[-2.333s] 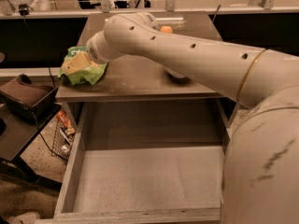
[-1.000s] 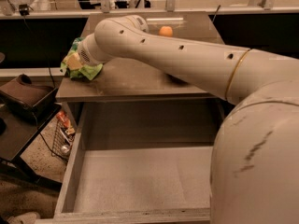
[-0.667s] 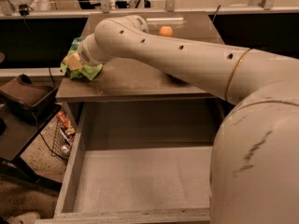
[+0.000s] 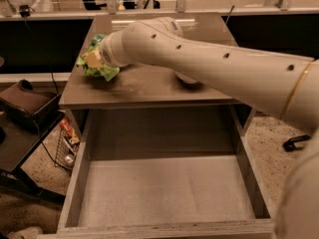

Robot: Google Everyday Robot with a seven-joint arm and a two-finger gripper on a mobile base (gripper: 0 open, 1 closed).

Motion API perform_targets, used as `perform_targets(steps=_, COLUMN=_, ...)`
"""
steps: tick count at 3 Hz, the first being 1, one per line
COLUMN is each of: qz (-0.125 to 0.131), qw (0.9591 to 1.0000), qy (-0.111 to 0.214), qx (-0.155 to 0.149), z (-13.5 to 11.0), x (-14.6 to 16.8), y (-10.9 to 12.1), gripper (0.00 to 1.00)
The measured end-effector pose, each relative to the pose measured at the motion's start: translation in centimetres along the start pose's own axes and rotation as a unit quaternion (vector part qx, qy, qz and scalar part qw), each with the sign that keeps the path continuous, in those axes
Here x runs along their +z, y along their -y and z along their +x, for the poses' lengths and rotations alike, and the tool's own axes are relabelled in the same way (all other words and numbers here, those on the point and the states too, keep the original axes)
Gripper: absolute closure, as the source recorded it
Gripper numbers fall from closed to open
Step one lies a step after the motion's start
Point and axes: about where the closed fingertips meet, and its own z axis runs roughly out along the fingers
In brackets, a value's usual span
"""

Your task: Place green rice chip bag into top drawer

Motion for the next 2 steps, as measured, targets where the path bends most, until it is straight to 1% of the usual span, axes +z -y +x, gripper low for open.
perform_targets(steps=1, qz=0.034, qw=0.9988, qy=0.035, qx=-0.001, z=-0.6, x=-9.3, y=-0.5, gripper=1.0)
perform_targets(steps=2, qz=0.012, qw=0.9993, qy=0.024, qx=-0.025, z=0.7, x=-14.3, y=-6.2, gripper=1.0)
